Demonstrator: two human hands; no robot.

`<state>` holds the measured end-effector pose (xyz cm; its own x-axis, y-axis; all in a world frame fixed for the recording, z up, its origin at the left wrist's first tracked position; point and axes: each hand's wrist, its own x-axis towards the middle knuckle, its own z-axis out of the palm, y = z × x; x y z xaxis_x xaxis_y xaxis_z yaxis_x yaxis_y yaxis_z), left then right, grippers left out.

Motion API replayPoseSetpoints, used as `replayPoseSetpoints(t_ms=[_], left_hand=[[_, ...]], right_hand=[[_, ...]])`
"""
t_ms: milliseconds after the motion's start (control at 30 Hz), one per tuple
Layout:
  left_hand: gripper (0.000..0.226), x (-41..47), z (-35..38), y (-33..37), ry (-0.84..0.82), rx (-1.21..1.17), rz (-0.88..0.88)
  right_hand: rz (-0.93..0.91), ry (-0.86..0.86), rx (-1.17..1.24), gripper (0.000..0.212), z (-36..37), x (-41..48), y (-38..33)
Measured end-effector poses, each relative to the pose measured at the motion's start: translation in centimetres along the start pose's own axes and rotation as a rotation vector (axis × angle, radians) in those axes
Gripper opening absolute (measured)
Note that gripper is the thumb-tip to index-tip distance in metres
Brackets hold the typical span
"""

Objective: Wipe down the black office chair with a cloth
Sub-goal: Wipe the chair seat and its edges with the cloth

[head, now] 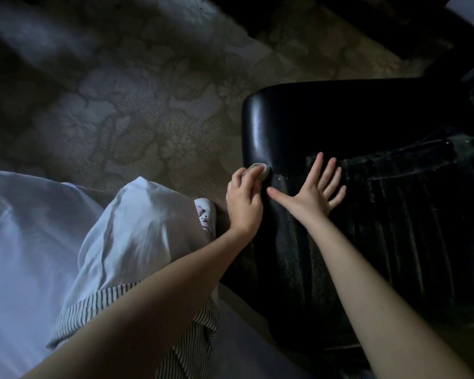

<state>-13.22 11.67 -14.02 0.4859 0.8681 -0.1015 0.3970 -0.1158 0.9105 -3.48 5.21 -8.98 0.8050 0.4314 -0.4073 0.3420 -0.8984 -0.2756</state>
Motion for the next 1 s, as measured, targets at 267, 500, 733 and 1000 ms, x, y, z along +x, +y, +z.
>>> replayPoseSetpoints(t_ms=[267, 500, 733, 1000], left_hand=[[0.036, 0.9, 0.2, 1.0, -0.004, 0.0, 0.012], [0.031, 5.3, 0.7, 2.2, -0.04, 0.049, -0.017], [0.032, 8.9, 0.3, 2.6, -0.131, 0.037, -0.067], [0.029, 7.5, -0.6, 2.3, -0.225, 0.191, 0.096]], right_hand=[[0.104, -0.035, 0.093, 0.127, -1.5, 2.4, -2.1], [-0.085, 0.08, 0.054, 0.102, -3.6, -0.2, 0.0], [-0.011, -0.036, -0.031, 0.107, -2.5, -2.7, 3.8], [0.025, -0.049, -0.023, 0.107, -2.0, -1.5, 3.0]])
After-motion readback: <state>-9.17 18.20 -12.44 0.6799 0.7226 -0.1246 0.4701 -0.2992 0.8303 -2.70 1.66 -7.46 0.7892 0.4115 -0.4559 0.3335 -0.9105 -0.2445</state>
